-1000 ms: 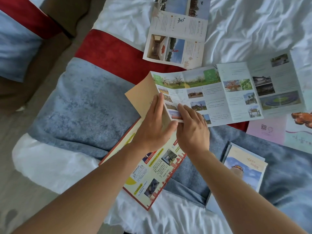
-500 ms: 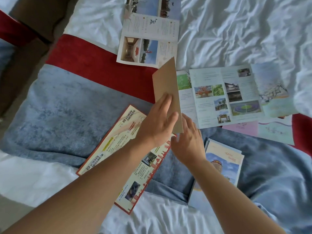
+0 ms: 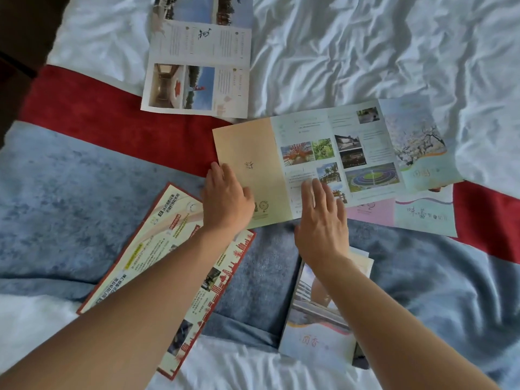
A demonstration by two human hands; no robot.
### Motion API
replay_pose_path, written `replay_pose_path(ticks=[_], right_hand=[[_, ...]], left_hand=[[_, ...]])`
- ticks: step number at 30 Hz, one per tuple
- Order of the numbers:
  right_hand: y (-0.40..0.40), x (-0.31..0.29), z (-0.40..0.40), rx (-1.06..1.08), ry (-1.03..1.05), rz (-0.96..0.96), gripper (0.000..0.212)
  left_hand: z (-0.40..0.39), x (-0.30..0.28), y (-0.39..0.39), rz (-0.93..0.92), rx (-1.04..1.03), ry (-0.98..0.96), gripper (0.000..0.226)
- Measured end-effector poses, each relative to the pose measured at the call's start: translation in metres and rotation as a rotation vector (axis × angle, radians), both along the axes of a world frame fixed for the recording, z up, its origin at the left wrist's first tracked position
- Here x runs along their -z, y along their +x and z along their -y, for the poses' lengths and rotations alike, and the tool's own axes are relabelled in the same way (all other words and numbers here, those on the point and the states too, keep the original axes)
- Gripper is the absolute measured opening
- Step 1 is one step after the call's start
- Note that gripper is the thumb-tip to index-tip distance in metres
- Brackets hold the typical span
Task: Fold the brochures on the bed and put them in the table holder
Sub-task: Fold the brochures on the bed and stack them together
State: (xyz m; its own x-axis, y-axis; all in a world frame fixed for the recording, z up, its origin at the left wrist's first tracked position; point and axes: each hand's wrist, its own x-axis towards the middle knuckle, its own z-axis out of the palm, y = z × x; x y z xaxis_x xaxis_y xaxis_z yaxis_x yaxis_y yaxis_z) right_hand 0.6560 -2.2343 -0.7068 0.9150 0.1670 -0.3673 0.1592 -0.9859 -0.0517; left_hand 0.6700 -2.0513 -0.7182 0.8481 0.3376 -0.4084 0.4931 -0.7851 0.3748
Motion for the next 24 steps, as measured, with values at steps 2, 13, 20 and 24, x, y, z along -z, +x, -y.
replay_pose_path(ticks=[2,13,20,24], right_hand=[[0.004,0.003,-0.001,0.005,-0.013,0.015,0.09],[0.006,-0.005,-0.011,0.075,0.313,0.093,0.062],[-0.013,-0.018,-0.018,0.028,0.521,0.052,0.063],[-0.017,-0.024,-0.003,0.061,0.485,0.059,0.08]], left_hand=[[0.002,0.003,0.001,-0.007,0.003,0.046,0.066],[0.009,-0.001,0.001,0.132,0.047,-0.035,0.073],[0.019,-0.019,0.012,0.263,-0.015,-0.288,0.073],[0.04,-0.021,0.019,0.277,0.002,-0.36,0.075]])
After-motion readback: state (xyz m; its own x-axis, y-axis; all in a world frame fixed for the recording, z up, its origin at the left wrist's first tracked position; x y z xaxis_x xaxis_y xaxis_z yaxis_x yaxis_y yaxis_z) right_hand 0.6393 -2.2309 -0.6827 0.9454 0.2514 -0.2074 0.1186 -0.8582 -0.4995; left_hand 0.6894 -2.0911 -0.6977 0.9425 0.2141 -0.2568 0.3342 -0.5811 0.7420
